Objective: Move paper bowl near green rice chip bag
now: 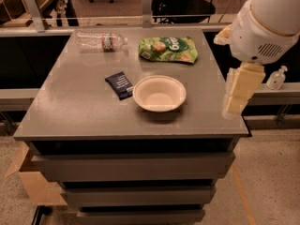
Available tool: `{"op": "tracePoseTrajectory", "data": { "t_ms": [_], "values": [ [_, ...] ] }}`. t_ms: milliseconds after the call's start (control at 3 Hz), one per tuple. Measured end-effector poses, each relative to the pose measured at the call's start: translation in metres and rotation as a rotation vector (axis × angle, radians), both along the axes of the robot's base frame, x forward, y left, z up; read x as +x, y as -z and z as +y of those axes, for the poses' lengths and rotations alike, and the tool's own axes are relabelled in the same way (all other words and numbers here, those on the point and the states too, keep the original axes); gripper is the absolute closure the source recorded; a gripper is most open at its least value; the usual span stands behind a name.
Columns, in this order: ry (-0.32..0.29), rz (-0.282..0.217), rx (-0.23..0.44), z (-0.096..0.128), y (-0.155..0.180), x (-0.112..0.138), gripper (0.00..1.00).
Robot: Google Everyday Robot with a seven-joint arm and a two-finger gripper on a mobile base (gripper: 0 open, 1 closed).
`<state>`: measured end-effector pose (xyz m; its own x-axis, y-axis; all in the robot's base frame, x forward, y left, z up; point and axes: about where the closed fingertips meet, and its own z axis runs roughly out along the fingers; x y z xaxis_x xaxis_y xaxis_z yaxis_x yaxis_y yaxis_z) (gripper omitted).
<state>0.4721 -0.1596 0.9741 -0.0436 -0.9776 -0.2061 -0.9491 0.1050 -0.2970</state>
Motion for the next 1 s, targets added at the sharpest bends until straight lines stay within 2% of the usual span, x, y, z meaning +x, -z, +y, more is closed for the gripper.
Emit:
{"op": "tracePoseTrajectory", "data": {
  "t_ms": [333,1000],
  "values": [
    [-0.116,0.011,0.0,0.031,0.018,0.014,0.0],
    [-0.239,0.095,-0.001,0.073,0.063,0.021,0.0]
  ]
}}
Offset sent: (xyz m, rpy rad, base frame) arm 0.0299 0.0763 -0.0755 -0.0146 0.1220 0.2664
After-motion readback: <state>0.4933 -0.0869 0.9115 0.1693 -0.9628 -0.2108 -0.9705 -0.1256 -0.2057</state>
